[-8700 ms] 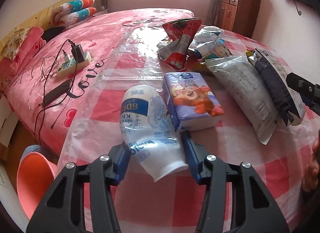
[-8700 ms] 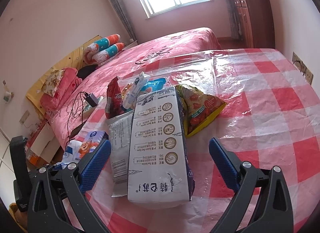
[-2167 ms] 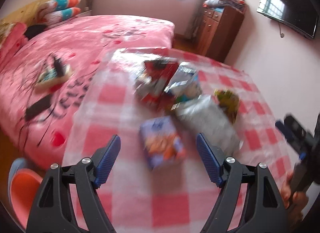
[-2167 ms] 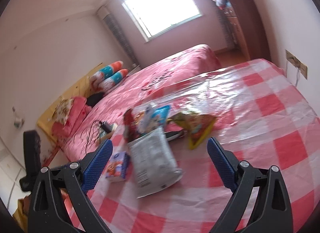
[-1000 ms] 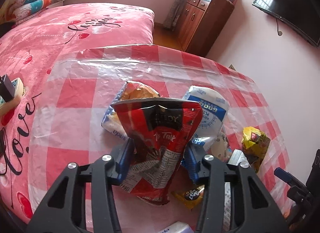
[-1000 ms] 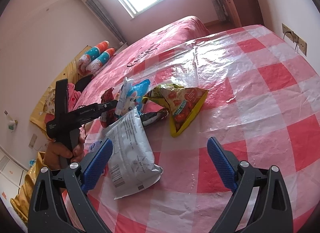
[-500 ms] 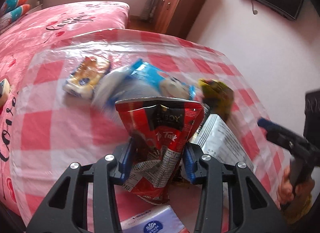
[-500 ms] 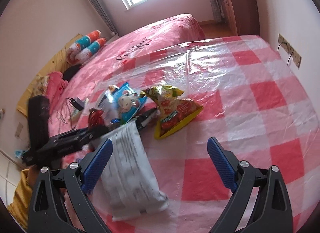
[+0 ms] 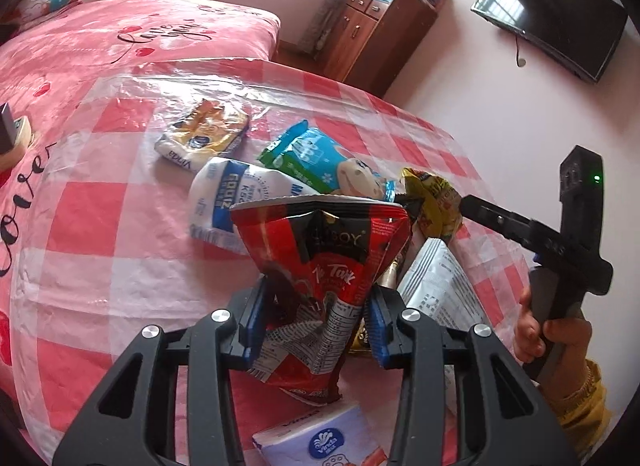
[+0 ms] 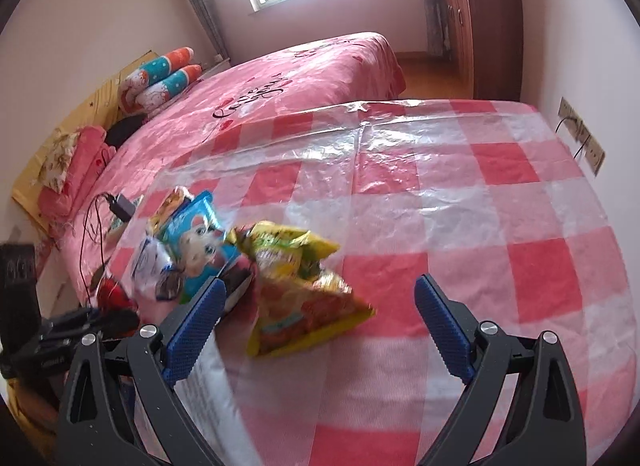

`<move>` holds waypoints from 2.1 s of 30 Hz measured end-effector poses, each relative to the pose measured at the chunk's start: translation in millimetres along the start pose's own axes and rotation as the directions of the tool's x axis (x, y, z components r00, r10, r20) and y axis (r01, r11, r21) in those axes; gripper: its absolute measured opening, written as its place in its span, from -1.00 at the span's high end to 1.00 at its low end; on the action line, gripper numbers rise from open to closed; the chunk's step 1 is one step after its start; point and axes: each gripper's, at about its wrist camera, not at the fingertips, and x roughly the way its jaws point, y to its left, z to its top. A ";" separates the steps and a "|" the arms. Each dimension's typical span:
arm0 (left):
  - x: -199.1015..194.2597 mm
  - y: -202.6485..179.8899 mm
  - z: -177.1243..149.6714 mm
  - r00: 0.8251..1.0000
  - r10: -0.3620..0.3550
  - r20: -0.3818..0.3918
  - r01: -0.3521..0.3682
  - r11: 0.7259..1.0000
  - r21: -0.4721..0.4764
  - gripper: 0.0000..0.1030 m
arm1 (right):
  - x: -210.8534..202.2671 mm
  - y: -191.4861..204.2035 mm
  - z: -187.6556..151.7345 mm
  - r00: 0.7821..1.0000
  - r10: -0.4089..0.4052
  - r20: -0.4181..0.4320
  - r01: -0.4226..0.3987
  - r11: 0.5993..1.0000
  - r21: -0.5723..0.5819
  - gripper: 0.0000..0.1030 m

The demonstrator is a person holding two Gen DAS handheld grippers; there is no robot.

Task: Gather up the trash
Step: 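Grasp the red snack bag with the left tool while the right tool grasps the yellow chip bag, then lift both bags and carry them to the orange bucket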

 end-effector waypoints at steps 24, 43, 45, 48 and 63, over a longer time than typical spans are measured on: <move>-24.4 12.6 -9.0 0.998 -0.019 0.063 0.023 0.997 -0.069 0.17 | 8.2 19.1 -14.4 0.999 -0.028 0.027 0.030 0.996 -0.088 0.13; -71.8 11.1 -27.7 0.989 -0.057 0.140 0.070 0.994 -0.088 0.19 | -61.5 19.4 -47.1 0.989 -0.032 0.147 0.033 0.999 -0.004 0.19; -78.4 12.0 -29.8 0.987 -0.061 0.151 0.075 0.993 -0.092 0.19 | -69.3 26.1 -51.6 0.988 -0.017 0.151 0.019 1.000 -0.006 0.19; -89.1 11.8 -33.4 0.984 -0.067 0.168 0.084 0.992 -0.094 0.19 | -79.6 36.6 -59.6 0.988 0.013 0.152 -0.012 1.000 -0.010 0.19; -140.0 34.7 -77.6 0.977 -0.068 0.202 0.095 0.987 -0.128 0.19 | -100.6 116.5 -98.0 0.983 0.166 0.078 -0.158 0.982 -0.099 0.19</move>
